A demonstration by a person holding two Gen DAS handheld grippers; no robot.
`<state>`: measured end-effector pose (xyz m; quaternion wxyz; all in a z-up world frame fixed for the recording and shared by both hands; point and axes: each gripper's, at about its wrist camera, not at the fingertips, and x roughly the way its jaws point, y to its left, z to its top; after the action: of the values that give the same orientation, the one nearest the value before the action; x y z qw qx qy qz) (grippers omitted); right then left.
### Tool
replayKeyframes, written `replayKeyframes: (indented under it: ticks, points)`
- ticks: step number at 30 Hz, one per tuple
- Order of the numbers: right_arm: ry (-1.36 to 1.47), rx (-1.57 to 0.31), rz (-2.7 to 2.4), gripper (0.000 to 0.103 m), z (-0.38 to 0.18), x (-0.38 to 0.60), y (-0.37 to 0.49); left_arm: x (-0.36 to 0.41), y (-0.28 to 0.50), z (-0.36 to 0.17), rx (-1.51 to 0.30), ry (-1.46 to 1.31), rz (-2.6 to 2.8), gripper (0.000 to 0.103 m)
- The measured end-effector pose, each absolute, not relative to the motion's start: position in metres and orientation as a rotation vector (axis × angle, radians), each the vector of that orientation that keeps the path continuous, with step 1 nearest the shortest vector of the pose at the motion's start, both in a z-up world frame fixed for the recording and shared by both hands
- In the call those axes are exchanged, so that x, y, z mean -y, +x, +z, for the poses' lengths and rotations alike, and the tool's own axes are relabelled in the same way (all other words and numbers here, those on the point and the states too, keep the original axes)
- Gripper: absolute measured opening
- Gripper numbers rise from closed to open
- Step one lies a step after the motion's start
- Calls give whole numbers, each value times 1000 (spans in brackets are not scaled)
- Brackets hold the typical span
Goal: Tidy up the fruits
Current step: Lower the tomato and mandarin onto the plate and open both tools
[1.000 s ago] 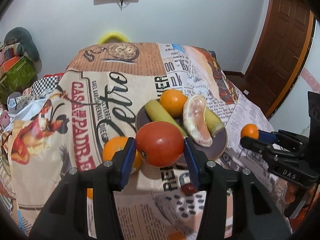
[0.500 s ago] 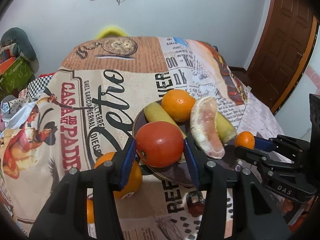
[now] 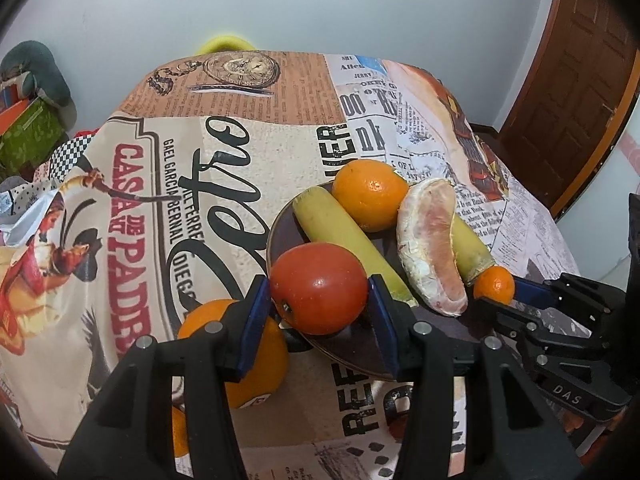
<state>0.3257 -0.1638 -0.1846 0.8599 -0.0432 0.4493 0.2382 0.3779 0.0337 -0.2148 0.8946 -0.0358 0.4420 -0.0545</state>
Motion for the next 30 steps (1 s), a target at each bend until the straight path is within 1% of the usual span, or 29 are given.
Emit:
replayKeyframes:
  ticks: [3, 5, 6, 7, 8, 9, 19, 20, 21, 25, 26, 27, 29, 30]
  points:
    - [-98, -945, 496, 32, -185, 163, 325, -36, 377, -213, -918, -90, -118, 49]
    - [-91, -947, 499, 33, -185, 164, 325, -37, 374, -208, -897, -99, -123, 54]
    - [-89, -945, 498, 36, -184, 164, 325, -37, 372, -205, -885, -96, -120, 58]
    - [-88, -941, 494, 38, -182, 164, 324, -37, 371, -202, -877, -91, -118, 59]
    - [-88, -936, 491, 41, -181, 164, 324, -36, 370, -199, -870, -86, -120, 59]
    - [-90, -927, 489, 42, -178, 165, 323, -36, 368, -196, -865, -82, -122, 59]
    - [-105, -885, 497, 43, -153, 164, 307, -60, 332, -166, -808, -69, -95, 59]
    - [-105, -887, 498, 45, -152, 163, 305, -65, 328, -165, -808, -67, -85, 60]
    - [-102, -887, 498, 50, -150, 163, 302, -70, 323, -164, -811, -65, -74, 60]
    - [-99, -869, 477, 60, -144, 158, 293, -91, 305, -166, -831, -63, -31, 60]
    - [-98, -868, 473, 65, -144, 157, 290, -96, 301, -168, -835, -64, -23, 60]
    - [-97, -868, 469, 72, -143, 154, 287, -100, 296, -170, -842, -68, -18, 60]
    - [-108, -865, 454, 82, -142, 150, 282, -107, 288, -174, -858, -73, -12, 60]
    - [-115, -863, 452, 83, -142, 147, 280, -110, 283, -176, -863, -73, -9, 60]
